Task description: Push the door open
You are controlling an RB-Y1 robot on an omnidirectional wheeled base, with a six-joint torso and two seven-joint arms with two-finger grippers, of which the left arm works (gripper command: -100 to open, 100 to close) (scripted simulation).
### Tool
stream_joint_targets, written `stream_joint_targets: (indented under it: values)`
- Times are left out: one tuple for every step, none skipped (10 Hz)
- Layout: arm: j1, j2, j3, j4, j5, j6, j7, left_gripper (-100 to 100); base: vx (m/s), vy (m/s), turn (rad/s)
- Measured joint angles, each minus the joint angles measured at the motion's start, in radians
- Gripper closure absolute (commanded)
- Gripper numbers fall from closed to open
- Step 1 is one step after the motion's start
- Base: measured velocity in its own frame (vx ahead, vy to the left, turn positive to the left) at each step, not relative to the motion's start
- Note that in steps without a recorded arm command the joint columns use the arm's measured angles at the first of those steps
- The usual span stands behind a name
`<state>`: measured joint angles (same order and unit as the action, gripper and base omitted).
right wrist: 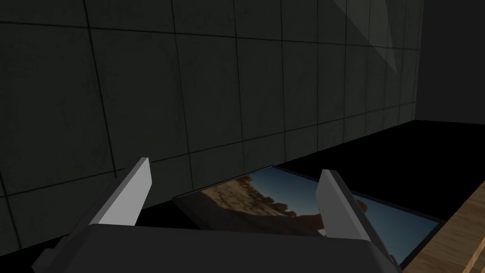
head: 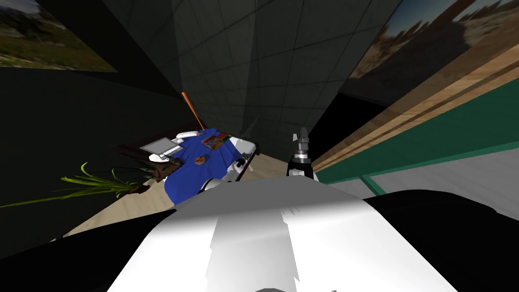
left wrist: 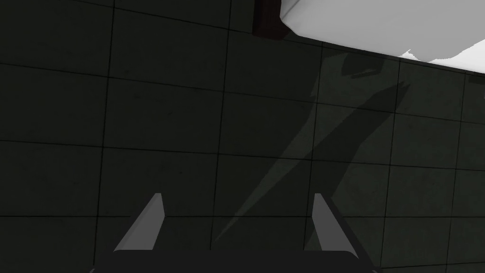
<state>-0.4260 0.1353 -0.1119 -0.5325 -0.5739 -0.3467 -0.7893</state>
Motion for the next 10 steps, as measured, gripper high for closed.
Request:
stream_joint_targets:
  values:
    - [-0.008,-0.004,0.026,0.012,-0.010,0.007,0.002,-100,0.037,-0.047,0.117]
    - [-0.019,-0.003,0.052,0.026,-0.021,0.014,0.011,-100,0.037,-0.046,0.105]
    - [-0.017,0.000,0.057,0.010,-0.033,0.033,0.033,-100,0.033,-0.043,0.119]
    - [-0.031,0.000,0.082,0.025,-0.043,0.044,0.044,-100,0.027,-0.045,0.115]
    - [-0.026,0.002,0.086,0.007,-0.054,0.063,0.064,-100,0.037,-0.047,0.134]
    - [-0.032,0.002,0.107,0.011,-0.065,0.076,0.078,-100,0.050,-0.057,0.141]
    - [-0.044,0.006,0.131,0.024,-0.077,0.085,0.091,-100,0.054,-0.057,0.134]
    - [-0.044,0.006,0.145,0.019,-0.087,0.098,0.105,-100,0.045,-0.051,0.123]
    - [-0.036,0.011,0.142,-0.008,-0.103,0.125,0.139,-100,0.026,-0.044,0.085]
    - [-0.048,0.006,0.174,0.009,-0.111,0.134,0.144,-100,0.014,-0.036,0.077]
